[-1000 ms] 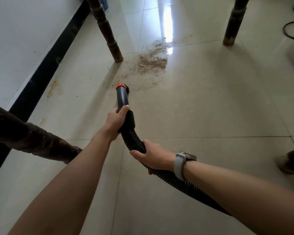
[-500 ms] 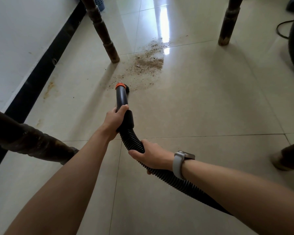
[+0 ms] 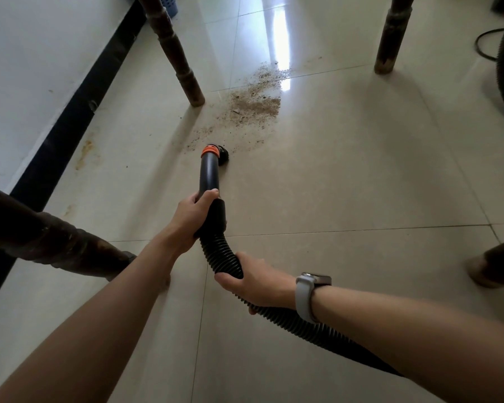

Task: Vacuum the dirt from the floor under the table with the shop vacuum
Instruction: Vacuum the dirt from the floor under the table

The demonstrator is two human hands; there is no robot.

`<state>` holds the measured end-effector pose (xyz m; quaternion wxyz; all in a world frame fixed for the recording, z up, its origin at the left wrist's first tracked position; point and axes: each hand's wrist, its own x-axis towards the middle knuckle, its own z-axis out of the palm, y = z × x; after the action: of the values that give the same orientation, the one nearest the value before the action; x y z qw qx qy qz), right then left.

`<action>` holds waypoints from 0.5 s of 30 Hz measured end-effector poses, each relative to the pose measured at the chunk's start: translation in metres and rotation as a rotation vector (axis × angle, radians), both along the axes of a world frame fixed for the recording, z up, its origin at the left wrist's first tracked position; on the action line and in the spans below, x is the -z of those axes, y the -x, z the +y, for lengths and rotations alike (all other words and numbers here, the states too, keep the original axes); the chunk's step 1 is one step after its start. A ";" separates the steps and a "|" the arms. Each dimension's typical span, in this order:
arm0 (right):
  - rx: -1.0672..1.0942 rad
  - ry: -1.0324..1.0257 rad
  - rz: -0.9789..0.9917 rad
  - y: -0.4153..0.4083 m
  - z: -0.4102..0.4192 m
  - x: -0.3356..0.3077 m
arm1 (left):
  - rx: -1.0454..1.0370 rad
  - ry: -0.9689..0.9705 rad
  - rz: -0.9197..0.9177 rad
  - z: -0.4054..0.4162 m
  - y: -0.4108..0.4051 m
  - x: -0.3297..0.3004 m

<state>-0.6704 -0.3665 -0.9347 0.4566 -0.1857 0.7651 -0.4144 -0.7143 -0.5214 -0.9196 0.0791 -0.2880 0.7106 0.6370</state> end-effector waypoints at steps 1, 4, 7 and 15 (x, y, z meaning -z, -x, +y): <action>0.008 0.006 -0.004 -0.002 0.000 0.001 | 0.004 0.004 0.003 0.000 -0.001 0.000; 0.032 0.008 -0.006 -0.001 0.000 0.002 | -0.002 0.008 0.012 0.002 0.001 -0.001; 0.039 0.008 0.001 0.005 0.000 0.000 | 0.000 0.012 0.008 0.003 0.008 -0.001; 0.110 0.027 0.007 0.021 0.006 -0.004 | 0.011 0.042 -0.007 0.008 0.036 -0.002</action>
<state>-0.6915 -0.3605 -0.9305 0.4280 -0.1511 0.7700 -0.4484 -0.7501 -0.5134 -0.9177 0.0788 -0.2881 0.7252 0.6204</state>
